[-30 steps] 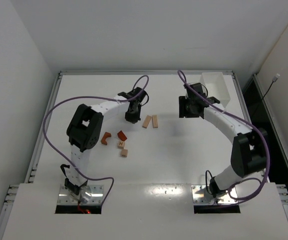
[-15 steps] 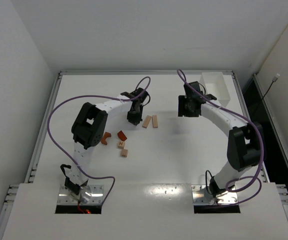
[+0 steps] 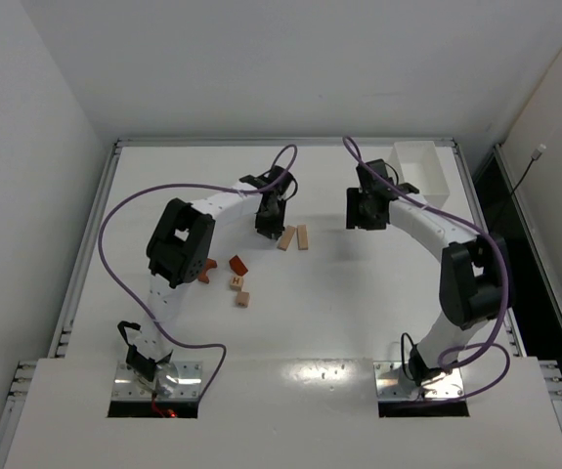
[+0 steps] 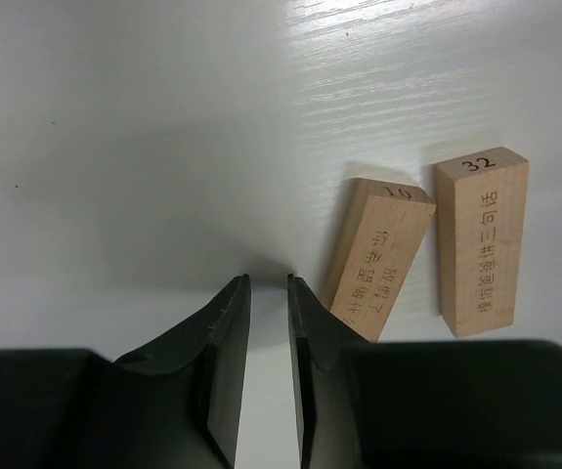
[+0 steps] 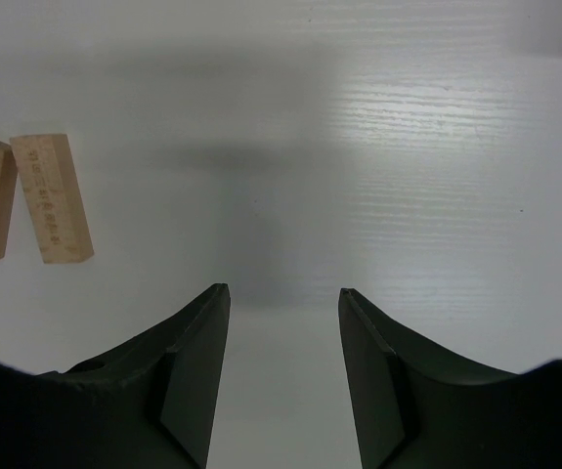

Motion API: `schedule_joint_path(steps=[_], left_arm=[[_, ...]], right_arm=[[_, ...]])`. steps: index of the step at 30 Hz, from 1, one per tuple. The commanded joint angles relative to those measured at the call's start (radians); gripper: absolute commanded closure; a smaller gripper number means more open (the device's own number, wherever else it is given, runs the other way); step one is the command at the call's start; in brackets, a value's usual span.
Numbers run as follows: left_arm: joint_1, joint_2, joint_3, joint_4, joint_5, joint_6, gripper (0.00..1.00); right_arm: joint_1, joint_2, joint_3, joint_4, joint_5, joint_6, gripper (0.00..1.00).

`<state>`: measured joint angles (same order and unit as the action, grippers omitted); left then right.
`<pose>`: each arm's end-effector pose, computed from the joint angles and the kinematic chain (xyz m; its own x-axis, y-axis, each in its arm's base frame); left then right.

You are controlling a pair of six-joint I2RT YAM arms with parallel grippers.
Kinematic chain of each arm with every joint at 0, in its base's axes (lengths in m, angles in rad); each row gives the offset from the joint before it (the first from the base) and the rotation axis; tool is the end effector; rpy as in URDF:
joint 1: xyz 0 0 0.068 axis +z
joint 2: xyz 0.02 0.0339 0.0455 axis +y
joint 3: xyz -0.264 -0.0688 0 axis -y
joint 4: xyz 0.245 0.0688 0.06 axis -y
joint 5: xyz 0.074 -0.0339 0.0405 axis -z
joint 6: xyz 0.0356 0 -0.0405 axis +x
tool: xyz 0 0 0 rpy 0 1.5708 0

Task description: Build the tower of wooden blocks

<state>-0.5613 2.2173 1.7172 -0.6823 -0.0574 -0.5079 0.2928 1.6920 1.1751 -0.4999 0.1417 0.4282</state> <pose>0.3941 -0.2454 0.1580 -0.9341 0.0138 -0.3567 0.0672 0.9882 -0.1378 0.3385 0.0968 0.2137 -0.8298 0.1792 -0.5285 0.1429 0.9837 0.1092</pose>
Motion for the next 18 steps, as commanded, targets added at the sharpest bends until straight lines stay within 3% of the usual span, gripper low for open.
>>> schedule_joint_path(steps=[1, 18], left_arm=[[-0.005, 0.038, 0.007, -0.005, 0.039, -0.004, 0.80], [-0.032, 0.028, -0.011, -0.014, 0.059, -0.014, 0.75]], right_arm=[[0.008, 0.006, 0.057, 0.021, -0.010, 0.020, 0.54], [0.008, 0.015, 0.066, 0.031, -0.010, 0.020, 0.54]])
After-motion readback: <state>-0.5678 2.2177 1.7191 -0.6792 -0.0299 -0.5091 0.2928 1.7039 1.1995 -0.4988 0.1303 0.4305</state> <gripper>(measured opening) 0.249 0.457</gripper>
